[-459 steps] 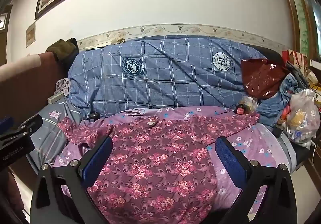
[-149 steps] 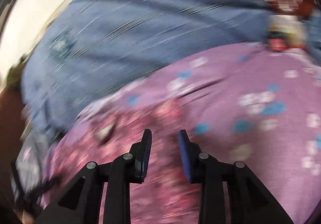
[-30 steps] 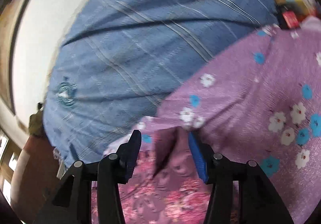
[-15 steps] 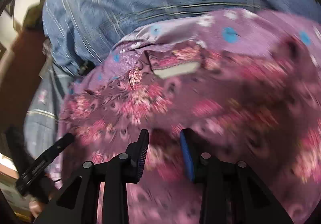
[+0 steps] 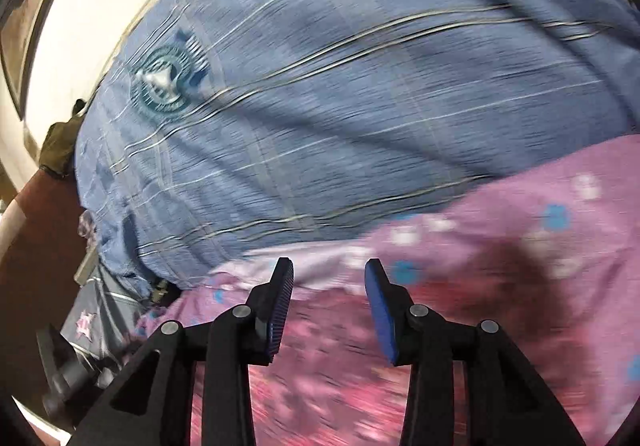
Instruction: Fold small clothes
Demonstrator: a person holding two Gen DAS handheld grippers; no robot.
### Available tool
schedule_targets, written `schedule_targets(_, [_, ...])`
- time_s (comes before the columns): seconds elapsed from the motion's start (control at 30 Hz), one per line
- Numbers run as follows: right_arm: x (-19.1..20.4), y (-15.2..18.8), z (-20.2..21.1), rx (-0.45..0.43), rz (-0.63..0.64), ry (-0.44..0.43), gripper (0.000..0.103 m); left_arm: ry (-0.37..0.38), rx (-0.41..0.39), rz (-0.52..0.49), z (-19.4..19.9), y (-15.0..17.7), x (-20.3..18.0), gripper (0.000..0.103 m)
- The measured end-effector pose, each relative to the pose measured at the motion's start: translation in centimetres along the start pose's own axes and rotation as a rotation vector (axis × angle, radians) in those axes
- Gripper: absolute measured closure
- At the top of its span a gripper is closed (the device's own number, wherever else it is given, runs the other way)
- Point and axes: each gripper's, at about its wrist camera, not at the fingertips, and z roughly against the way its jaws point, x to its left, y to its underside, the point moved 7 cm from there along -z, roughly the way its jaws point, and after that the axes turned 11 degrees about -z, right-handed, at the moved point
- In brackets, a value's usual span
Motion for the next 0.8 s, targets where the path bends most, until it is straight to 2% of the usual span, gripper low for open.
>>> schedule_targets(0.1, [-4.1, -1.6, 1.8, -0.005, -0.06, 0.077, 0.065, -0.068, -0.049, -0.009, 1.7, -0.7, 0.3, 0.032])
schedule_targets(0.23, [-8.6, -2.6, 2.1, 0.014, -0.135, 0.165, 0.063, -0.082, -0.046, -0.012, 2.6, -0.6, -0.3, 0.027])
schedule_targets(0.37, [-12.1, -2.7, 1.0, 0.058, -0.24, 0.172, 0.063, -0.15, 0.036, -0.095, 0.7, 0.4, -0.6, 0.027])
schedule_targets(0.4, [-12.4, -2.7, 0.7, 0.058, -0.256, 0.164, 0.063, -0.172, 0.079, -0.12, -0.1, 1.1, -0.8, 0.027])
schedule_targets(0.53, [-11.0, -2.5, -0.9, 0.055, -0.21, 0.166, 0.063, -0.266, 0.242, -0.243, -2.8, 3.6, -1.2, 0.027])
schedule_targets(0.63, [-11.1, -1.4, -3.4, 0.126, -0.118, 0.335, 0.067, -0.352, 0.38, -0.312, -5.0, 6.0, -0.5, 0.027])
schedule_targets(0.67, [-11.4, -1.0, -4.0, 0.145, -0.118, 0.362, 0.07, -0.369, 0.391, -0.33, -5.2, 6.4, -0.3, 0.026])
schedule_targets(0.73, [-11.1, -1.2, -3.2, 0.111, -0.115, 0.38, 0.074, -0.388, 0.376, -0.356, -4.7, 6.3, -0.7, 0.026])
schedule_targets(0.8, [-10.3, -1.2, -1.3, 0.065, -0.109, 0.382, 0.071, -0.379, 0.357, -0.363, -4.1, 6.0, -1.2, 0.026])
